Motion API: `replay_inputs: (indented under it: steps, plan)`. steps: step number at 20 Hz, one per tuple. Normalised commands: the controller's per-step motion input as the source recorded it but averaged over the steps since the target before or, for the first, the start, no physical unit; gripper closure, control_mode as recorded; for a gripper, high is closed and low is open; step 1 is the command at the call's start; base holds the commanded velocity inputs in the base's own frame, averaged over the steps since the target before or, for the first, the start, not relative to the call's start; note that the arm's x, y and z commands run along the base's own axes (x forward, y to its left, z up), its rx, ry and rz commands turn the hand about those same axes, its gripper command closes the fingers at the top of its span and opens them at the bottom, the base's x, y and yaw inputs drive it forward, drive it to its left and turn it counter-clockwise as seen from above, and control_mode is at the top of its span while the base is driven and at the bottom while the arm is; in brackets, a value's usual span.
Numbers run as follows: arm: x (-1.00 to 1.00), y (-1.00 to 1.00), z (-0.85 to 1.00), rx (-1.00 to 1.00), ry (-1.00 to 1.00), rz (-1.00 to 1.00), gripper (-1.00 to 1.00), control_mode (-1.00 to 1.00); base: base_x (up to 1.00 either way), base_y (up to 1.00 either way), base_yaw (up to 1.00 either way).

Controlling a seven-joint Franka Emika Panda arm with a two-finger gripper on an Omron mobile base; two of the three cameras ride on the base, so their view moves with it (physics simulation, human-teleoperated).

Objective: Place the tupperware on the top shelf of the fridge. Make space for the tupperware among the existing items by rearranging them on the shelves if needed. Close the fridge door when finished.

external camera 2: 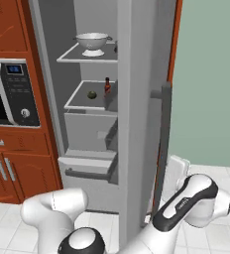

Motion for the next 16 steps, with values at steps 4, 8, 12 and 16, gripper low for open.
replay_inputs:
  steps: [4, 8, 12, 16]
  plan:
    - [0.23, 1.0, -0.24, 0.0, -0.05, 0.19, -1.0, -1.0, 0.0, 0.0, 0.0]
    - [0.31, 1.0, -0.13, 0.0, -0.07, 0.17, -1.0, -1.0, 0.0, 0.0, 0.0]
    - [0.28, 1.0, -0.03, 0.0, -0.13, 0.11, -1.0, -1.0, 0.0, 0.0, 0.0]
    - [0.12, 1.0, 0.0, 0.0, -0.25, 0.01, -1.0, -1.0, 0.0, 0.0, 0.0]
